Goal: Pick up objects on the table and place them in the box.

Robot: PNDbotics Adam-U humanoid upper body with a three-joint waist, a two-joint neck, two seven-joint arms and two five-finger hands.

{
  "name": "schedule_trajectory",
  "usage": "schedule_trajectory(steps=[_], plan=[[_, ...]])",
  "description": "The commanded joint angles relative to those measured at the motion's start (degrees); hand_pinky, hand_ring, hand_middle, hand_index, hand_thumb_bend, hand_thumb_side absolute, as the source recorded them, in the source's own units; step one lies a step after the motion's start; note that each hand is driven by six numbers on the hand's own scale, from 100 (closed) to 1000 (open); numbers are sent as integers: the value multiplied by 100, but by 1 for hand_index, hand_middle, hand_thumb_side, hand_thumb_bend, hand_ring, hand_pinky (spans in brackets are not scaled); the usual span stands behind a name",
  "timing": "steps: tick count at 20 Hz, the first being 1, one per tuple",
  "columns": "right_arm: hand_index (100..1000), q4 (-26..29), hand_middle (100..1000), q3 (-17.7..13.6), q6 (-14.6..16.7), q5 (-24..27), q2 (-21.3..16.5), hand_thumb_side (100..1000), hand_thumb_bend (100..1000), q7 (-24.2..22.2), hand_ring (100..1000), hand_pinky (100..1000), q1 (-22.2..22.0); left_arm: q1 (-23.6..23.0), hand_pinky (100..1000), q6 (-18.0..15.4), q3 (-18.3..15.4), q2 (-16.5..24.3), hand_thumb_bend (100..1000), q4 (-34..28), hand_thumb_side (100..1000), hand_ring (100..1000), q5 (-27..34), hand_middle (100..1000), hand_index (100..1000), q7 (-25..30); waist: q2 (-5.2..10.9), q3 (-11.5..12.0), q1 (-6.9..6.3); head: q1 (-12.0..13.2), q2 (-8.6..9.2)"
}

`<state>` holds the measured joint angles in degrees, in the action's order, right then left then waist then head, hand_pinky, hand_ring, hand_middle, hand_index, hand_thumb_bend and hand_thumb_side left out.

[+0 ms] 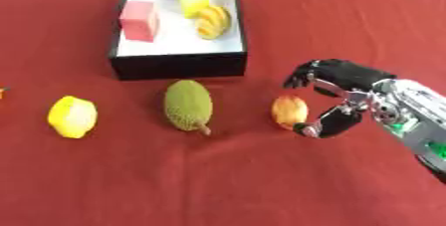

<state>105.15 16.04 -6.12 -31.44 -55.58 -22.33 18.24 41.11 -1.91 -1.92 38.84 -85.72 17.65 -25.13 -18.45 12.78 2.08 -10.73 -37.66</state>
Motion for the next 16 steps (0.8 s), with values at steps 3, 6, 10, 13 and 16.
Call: schedule_trajectory(steps=[3,6,10,13,16], plan=[[782,-127,682,67,31,1,-23,198,486,-96,757,769,143,51,761,-23,-48,103,610,-48,619,853,21,803,860,18,80,26,-14,-35,51],[773,-217,672,123,45,-43,14,179,479,-113,752,764,209,47,761,-25,-53,104,608,-47,619,854,28,803,858,13,75,43,-17,-39,46],[734,-329,627,188,76,-99,53,135,470,-118,738,756,287,43,761,-29,-54,106,604,-54,620,855,34,804,858,18,78,63,-20,-35,37],[707,-342,597,202,58,-141,51,114,466,-79,724,754,321,34,762,-33,-57,107,601,-59,622,855,37,805,858,18,83,64,-11,-34,35],[668,-342,550,225,66,-161,41,100,463,-70,708,752,341,26,762,-36,-52,102,599,-64,623,856,41,805,858,26,85,66,-4,-28,38]])
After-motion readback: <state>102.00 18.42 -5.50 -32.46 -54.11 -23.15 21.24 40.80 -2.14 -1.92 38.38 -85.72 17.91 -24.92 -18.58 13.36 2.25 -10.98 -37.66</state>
